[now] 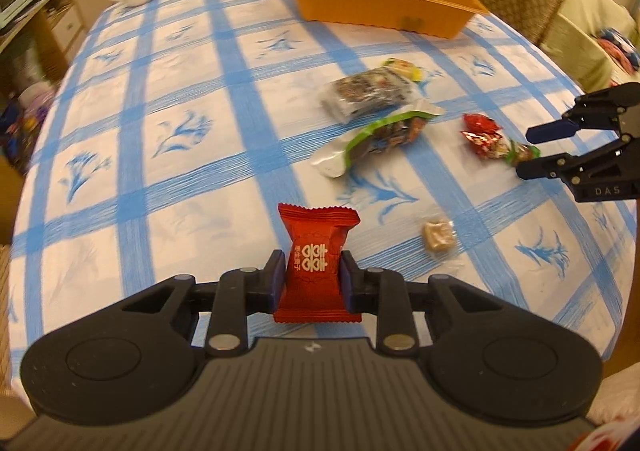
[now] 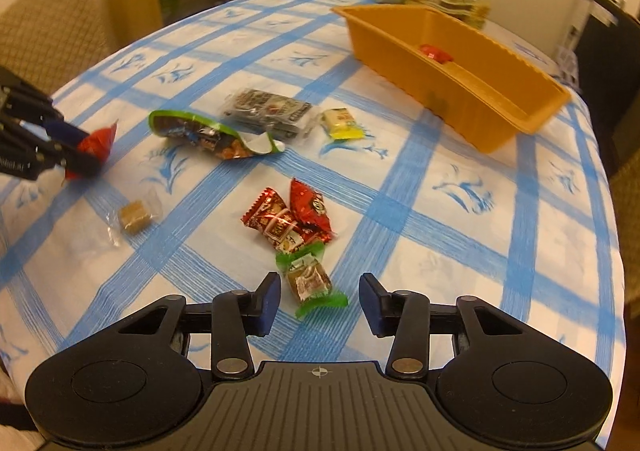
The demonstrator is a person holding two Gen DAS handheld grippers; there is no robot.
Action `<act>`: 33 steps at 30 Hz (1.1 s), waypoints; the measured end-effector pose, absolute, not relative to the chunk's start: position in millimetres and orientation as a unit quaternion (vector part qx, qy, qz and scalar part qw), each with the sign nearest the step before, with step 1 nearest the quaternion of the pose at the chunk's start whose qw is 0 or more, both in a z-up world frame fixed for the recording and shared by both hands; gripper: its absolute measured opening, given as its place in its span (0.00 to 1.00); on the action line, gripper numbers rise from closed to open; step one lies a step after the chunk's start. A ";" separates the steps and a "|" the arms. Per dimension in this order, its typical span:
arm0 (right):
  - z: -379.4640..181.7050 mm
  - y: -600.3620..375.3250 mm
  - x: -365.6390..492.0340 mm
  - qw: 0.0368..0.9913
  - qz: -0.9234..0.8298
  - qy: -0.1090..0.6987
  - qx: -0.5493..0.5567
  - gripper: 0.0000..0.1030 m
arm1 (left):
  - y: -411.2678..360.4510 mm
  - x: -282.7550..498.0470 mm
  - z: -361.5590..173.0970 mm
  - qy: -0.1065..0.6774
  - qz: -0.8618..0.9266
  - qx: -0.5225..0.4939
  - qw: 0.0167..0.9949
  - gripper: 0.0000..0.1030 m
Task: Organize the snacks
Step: 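Grasp the green-wrapped candy with the right tool, then carry both snacks over the orange tray and open both tools to release them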
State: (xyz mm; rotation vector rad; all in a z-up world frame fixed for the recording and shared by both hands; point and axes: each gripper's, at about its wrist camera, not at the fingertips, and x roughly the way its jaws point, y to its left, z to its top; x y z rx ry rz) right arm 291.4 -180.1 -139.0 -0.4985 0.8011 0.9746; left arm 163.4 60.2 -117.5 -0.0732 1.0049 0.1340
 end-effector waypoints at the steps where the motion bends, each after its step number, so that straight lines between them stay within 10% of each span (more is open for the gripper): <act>1: -139.8 -178.8 291.8 0.775 0.457 0.369 -0.234 0.40 | 60.4 160.9 -116.8 0.481 0.071 -0.038 0.873 0.25; 8: -141.3 -173.8 294.3 0.754 0.488 0.368 -0.241 0.20 | 54.3 150.5 -110.6 0.476 0.108 -0.054 0.871 0.25; 33: -91.2 -209.1 296.0 0.785 0.476 0.374 -0.134 0.20 | 16.0 196.8 -49.1 0.421 0.114 -0.008 0.900 0.25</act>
